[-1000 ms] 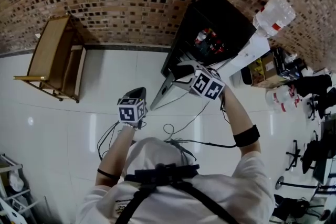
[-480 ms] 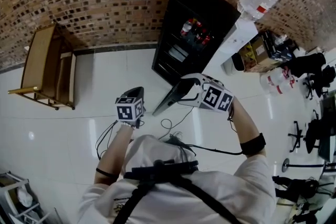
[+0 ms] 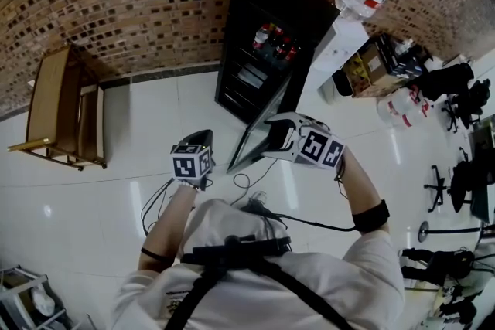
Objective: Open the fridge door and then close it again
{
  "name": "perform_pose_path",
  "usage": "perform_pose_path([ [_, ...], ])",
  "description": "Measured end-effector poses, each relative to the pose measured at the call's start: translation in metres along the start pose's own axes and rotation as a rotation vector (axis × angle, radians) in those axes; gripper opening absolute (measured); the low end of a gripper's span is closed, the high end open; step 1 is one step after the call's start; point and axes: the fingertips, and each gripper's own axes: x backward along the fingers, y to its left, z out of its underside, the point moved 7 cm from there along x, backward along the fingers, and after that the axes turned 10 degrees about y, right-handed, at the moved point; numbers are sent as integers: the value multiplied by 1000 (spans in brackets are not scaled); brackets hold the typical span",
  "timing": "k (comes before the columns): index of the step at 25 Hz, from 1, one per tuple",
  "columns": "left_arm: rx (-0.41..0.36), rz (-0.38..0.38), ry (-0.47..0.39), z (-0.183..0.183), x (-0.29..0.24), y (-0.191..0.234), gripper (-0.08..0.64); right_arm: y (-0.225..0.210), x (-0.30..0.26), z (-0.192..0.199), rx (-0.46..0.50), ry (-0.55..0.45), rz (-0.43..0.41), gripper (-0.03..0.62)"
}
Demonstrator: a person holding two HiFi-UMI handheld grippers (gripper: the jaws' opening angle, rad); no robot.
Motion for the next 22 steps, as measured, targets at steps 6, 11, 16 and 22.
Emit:
perform_pose_path([
  [6,-7,-4,3,1,-4,0,0,-3,0,2,-25,-36,2,339],
  [11,-18,6,-12,-5,0,-2,0,-3,2,0,-44,-62,6,339],
  [16,-28,5,-18,-14,2,0,0,-4,5,-3,-49,-93,37,339],
  [22,-53,36,-38,-29,6,-11,0,-12,35,-9,-130,-249,116,339],
])
